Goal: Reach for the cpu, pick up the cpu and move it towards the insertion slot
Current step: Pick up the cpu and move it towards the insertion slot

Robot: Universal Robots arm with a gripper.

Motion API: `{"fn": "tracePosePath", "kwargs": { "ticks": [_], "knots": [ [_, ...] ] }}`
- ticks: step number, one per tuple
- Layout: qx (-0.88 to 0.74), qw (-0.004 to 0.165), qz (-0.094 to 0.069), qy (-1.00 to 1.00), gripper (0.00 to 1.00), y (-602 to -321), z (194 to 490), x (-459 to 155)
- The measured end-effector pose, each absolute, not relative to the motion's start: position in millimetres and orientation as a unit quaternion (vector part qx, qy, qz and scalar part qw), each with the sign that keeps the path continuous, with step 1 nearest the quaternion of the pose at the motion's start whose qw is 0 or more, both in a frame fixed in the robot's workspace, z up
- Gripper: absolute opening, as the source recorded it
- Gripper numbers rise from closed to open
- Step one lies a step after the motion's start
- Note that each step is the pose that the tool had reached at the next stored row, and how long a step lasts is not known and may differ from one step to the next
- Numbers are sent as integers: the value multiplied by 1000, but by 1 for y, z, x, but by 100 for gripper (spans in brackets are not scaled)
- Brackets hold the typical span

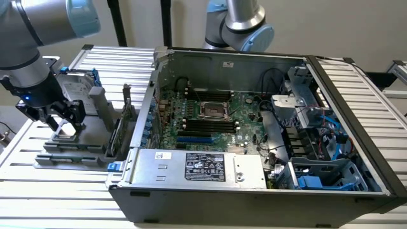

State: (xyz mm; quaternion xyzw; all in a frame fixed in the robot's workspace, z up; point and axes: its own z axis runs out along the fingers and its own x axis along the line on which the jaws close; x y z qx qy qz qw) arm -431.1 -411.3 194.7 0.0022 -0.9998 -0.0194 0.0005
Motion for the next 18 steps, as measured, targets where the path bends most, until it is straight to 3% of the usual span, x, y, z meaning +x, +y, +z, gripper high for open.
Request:
{"fn": "tracePosePath", "kwargs": {
  "ticks": [18],
  "knots": [
    [-6,2,-19,-1000,65,-409,188,-433]
  ]
}}
